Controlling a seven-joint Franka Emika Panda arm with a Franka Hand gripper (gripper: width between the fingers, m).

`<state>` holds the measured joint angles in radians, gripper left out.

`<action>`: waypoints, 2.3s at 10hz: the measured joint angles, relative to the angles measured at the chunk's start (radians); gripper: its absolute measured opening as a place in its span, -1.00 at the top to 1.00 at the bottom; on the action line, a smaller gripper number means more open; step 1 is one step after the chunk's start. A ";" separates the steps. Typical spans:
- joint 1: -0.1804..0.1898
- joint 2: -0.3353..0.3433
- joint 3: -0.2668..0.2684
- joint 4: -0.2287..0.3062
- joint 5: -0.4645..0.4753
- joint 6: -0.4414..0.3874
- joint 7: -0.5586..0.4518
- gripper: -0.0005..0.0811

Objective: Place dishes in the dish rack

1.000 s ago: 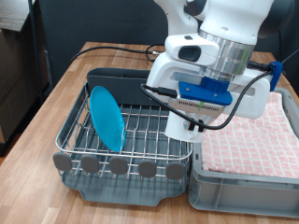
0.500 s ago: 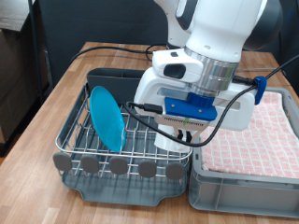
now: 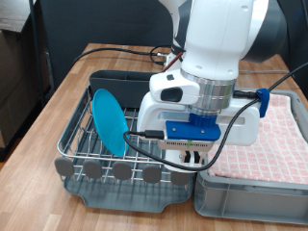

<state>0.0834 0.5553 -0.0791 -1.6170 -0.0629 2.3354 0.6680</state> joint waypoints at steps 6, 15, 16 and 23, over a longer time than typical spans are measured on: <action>-0.015 0.062 0.019 0.063 0.032 -0.041 -0.019 0.81; 0.014 0.102 -0.024 0.099 -0.042 -0.067 0.026 0.81; 0.013 0.103 -0.024 0.099 -0.042 -0.062 0.025 0.81; 0.006 0.104 -0.006 0.157 -0.015 -0.183 0.000 -0.69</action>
<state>0.0890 0.6589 -0.0847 -1.4603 -0.0778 2.1523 0.6682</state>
